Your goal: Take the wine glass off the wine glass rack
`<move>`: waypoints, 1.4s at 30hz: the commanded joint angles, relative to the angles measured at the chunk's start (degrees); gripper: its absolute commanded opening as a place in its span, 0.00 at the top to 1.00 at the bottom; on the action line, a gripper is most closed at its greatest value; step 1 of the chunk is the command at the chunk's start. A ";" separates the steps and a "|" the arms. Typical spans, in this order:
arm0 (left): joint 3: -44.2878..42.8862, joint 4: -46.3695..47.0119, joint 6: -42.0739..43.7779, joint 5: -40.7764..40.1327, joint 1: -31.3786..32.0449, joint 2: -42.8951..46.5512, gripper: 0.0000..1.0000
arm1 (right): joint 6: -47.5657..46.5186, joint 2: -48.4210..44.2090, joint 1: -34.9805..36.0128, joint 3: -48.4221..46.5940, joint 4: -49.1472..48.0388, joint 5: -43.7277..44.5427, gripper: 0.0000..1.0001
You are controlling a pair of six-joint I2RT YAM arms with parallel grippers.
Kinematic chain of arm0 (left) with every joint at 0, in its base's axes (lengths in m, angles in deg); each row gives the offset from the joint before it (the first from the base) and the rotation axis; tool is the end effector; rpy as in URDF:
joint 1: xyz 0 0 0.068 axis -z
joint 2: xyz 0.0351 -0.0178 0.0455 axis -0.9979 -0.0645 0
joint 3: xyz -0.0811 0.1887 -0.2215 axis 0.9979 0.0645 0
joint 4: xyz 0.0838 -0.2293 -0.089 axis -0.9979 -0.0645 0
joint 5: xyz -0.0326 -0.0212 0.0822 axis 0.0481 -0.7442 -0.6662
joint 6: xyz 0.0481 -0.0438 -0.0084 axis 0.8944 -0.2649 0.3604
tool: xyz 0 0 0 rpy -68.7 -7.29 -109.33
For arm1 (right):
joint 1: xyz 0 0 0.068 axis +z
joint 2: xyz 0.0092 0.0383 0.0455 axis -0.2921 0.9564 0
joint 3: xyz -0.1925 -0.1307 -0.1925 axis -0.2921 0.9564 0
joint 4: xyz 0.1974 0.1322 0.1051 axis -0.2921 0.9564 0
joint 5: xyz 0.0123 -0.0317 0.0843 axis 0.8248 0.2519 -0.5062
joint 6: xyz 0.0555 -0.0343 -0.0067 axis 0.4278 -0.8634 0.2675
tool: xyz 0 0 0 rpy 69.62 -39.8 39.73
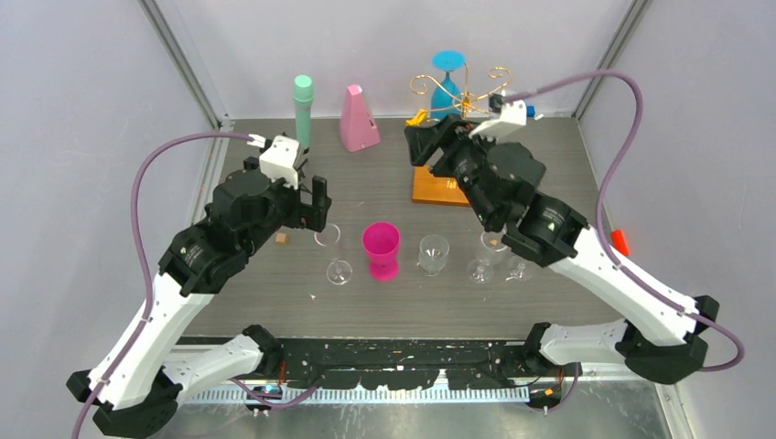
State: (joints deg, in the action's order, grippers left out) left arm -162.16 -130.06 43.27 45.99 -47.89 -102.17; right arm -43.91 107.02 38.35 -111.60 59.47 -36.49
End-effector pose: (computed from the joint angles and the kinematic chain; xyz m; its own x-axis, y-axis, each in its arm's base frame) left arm 0.1286 -0.0847 0.4617 -0.3592 0.0681 -0.9308 0.3525 0.9333 -0.0677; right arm 0.1581 0.1762 0.5148 -0.1270 0.5197 -0.8449 -0.3203 0.7846 0.5308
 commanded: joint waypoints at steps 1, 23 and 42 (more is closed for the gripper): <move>4.70 9.83 4.27 -5.87 0.22 4.43 0.00 | -6.95 7.30 -3.17 -12.60 12.50 -6.02 0.31; 19.39 20.15 9.79 -9.41 0.14 8.24 0.00 | 4.36 34.58 -31.54 -34.49 14.28 -14.98 0.42; 20.64 20.86 9.95 -9.58 0.08 7.49 0.00 | 9.33 37.03 -34.94 -32.09 0.66 -20.23 0.43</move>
State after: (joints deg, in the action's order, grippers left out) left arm -141.68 -112.47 52.45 36.65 -47.89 -94.80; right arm -36.68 146.69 3.46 -144.37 64.84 -54.52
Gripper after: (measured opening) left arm 0.995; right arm 0.571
